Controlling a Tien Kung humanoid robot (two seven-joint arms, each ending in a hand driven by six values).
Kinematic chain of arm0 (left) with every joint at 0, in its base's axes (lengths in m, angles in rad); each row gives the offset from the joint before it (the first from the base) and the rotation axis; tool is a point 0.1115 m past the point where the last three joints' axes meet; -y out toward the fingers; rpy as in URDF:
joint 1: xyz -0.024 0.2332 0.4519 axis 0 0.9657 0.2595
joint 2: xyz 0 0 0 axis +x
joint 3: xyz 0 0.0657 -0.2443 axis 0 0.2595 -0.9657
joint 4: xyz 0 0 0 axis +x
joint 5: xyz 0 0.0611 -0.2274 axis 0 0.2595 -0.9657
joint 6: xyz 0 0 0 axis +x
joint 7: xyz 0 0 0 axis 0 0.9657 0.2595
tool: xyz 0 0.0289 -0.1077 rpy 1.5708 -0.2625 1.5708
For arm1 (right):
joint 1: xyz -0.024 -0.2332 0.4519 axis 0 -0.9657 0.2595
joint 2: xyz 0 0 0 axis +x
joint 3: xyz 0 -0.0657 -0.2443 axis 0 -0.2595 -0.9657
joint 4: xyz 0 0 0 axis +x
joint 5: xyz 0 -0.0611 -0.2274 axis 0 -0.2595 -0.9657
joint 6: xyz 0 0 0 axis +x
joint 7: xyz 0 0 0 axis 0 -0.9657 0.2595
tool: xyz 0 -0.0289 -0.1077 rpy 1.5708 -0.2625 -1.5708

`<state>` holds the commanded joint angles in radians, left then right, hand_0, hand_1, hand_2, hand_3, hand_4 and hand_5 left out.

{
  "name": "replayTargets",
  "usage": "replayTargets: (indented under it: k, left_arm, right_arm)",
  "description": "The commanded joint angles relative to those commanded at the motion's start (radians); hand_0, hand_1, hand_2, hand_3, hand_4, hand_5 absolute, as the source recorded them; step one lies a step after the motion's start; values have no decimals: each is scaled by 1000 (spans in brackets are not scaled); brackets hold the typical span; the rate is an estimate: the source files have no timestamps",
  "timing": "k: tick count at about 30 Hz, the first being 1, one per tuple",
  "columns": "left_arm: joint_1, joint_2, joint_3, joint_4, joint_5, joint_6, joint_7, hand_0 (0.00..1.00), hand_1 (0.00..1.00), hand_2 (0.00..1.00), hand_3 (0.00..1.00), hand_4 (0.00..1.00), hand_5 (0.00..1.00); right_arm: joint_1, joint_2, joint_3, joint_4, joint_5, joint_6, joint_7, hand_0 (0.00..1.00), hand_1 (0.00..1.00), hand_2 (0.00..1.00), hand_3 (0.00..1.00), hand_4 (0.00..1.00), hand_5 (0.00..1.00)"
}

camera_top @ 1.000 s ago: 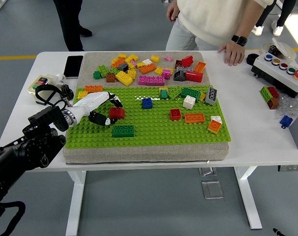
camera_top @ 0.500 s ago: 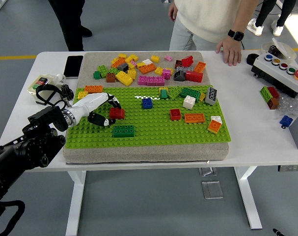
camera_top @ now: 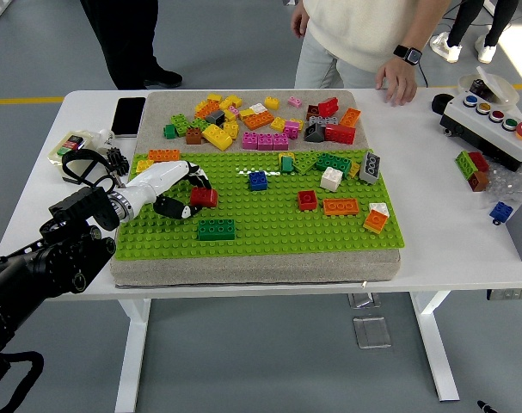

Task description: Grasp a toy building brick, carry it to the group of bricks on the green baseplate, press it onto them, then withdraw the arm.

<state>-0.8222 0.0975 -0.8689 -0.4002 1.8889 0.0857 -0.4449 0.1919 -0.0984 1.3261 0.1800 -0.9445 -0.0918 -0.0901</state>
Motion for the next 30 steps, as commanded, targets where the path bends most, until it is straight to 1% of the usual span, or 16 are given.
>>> replayTargets:
  k: [1,2,7,8,13,14,16,19,21,24,25,28,30]
  left_arm:
    - [0,0,1,1,-3,0,-1,623,612,588,547,615,2]
    - [0,-1,1,2,-6,1,-1,608,591,580,537,553,2]
    - [0,0,-4,-2,-9,-2,-3,608,591,580,537,553,2]
    - [0,0,-5,-3,-10,-3,-3,589,571,570,529,493,2]
    - [8,6,-24,-28,-8,-12,0,589,571,570,529,493,2]
    - [10,7,-28,-32,-6,-13,1,587,570,568,529,511,2]
    - [14,9,-40,-44,-2,-16,2,587,570,568,529,511,2]
    - [26,17,-61,-76,14,-20,6,587,570,568,529,511,2]
    - [28,19,-65,-82,17,-21,7,590,569,568,530,529,2]
    - [48,31,-93,-130,35,-24,12,590,569,568,530,529,2]
    - [49,32,-95,-134,37,-24,13,590,569,568,530,529,2]
    - [66,43,-112,-176,48,-24,20,589,568,568,530,520,2]
    - [72,47,-118,-190,51,-25,21,589,568,568,530,520,2]
  right_arm:
    - [0,0,1,0,0,0,0,754,675,724,650,928,511]
    - [0,0,1,0,1,0,0,754,674,724,651,929,512]
    - [0,0,4,0,1,-1,1,754,674,724,651,929,512]
    - [0,0,5,0,1,-1,1,754,674,724,651,929,512]
    - [-1,-1,9,0,1,-2,2,754,674,724,651,929,512]
    - [-1,-1,10,0,1,-2,3,754,674,724,651,928,511]
    - [-1,-1,10,0,1,-2,3,754,674,724,651,928,511]
    - [-2,-3,14,0,1,-3,4,754,674,724,651,928,511]
    - [-2,-4,15,0,1,-3,5,754,675,724,651,928,511]
    - [-5,-8,20,0,2,-2,6,754,675,724,651,928,511]
    - [-5,-8,21,0,2,-2,6,754,675,724,651,928,511]
    - [-6,-10,26,0,1,-2,9,754,675,724,651,928,511]
    - [-6,-10,27,0,1,-2,11,754,675,724,651,928,511]
